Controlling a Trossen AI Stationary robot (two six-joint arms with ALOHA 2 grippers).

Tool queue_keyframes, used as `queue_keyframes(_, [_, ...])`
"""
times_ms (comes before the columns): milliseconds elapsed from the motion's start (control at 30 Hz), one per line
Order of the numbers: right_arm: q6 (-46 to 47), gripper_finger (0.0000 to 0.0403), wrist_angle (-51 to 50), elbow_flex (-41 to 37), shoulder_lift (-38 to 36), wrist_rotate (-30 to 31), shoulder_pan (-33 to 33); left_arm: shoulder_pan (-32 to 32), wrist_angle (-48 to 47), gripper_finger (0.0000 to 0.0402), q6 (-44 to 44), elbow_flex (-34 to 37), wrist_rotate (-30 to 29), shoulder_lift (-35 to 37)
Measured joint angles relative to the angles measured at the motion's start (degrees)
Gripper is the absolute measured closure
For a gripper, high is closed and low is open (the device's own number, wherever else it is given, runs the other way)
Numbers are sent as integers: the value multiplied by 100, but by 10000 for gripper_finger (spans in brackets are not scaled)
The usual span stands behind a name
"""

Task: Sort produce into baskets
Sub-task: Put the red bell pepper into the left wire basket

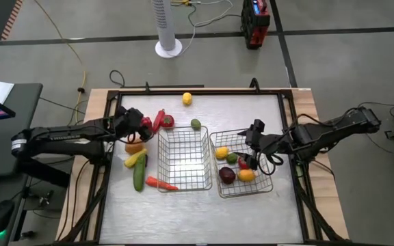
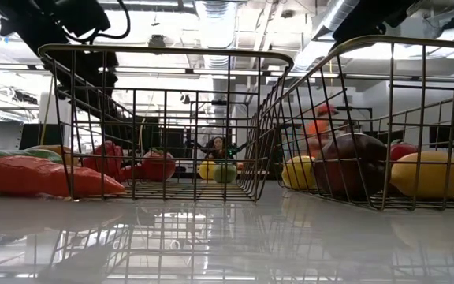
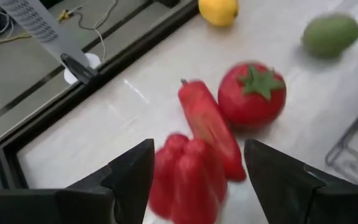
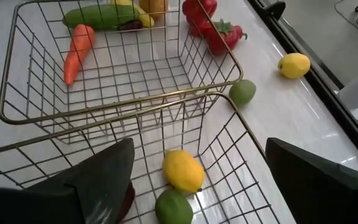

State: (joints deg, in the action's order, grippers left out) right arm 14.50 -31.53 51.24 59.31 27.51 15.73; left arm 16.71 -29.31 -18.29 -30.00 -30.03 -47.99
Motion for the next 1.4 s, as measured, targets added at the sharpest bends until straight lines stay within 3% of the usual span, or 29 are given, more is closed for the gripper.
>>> queue_keyframes(267, [-90, 14, 92, 0, 2, 135, 0, 365, 301, 90, 214, 22, 161, -384])
queue_keyframes(433, [-172, 14, 373, -69, 2, 242, -17, 622, 793, 80, 481, 20, 555, -1051])
queue_keyframes(600, [-256, 14, 655, -354, -3, 232, -13, 1012, 766, 79, 541, 11, 998, -1792])
queue_keyframes(833, [-292, 14, 737, -396, -13, 236, -13, 1203, 713, 79, 499, 20, 1009, -2341])
queue_keyframes(933, [-345, 14, 780, -396, -13, 238, -13, 1173, 674, 88, 457, 18, 1009, -2366])
queue_keyframes(1167, [-422, 14, 931, -396, -13, 243, -94, 1111, 175, 150, 408, -136, 1065, -2241])
queue_keyframes(1400, [-899, 14, 1251, -396, -13, 77, -577, 1119, -234, 148, 613, -835, 498, -1864])
